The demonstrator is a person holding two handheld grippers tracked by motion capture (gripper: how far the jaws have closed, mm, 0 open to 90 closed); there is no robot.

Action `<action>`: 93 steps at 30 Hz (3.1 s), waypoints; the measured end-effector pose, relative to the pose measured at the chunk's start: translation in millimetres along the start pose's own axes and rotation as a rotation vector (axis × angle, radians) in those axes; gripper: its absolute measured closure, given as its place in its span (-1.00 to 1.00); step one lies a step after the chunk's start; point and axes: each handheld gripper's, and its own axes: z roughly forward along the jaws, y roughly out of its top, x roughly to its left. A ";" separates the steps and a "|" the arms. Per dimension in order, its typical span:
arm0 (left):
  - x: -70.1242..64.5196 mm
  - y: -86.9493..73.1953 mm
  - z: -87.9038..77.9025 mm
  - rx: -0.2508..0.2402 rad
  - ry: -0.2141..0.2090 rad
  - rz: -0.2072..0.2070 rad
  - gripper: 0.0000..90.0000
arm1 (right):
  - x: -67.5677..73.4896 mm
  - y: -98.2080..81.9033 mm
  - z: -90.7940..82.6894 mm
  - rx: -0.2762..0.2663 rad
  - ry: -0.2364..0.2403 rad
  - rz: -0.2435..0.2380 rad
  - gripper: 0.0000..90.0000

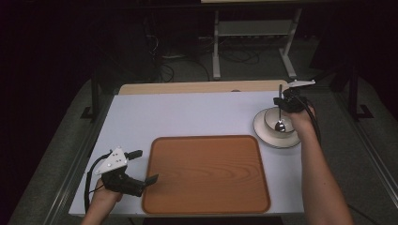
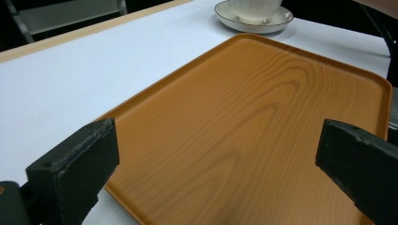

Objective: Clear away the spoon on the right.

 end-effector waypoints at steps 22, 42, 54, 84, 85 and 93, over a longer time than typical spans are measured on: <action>-0.7 0.0 1.0 0.003 -0.002 0.005 -1.00 | -23.3 -10.6 -21.2 0.027 -0.076 0.029 0.98; -2.5 0.8 1.1 0.005 -0.011 0.015 -1.00 | -30.4 -32.2 -49.9 0.066 -0.126 0.026 0.98; -3.5 1.3 1.3 0.006 -0.013 0.019 -1.00 | -18.9 -37.3 -75.7 -0.049 -0.073 0.078 0.19; -5.2 1.8 2.9 0.010 -0.028 0.030 -1.00 | -26.0 -79.4 -74.2 -0.067 -0.069 0.204 -0.07; -5.2 1.8 2.9 0.010 -0.028 0.030 -1.00 | -26.3 -78.4 -72.4 -0.070 -0.069 0.205 -0.07; -5.0 1.8 3.4 0.013 -0.024 0.031 -1.00 | -32.6 -76.8 -58.4 -0.105 -0.050 0.252 -0.04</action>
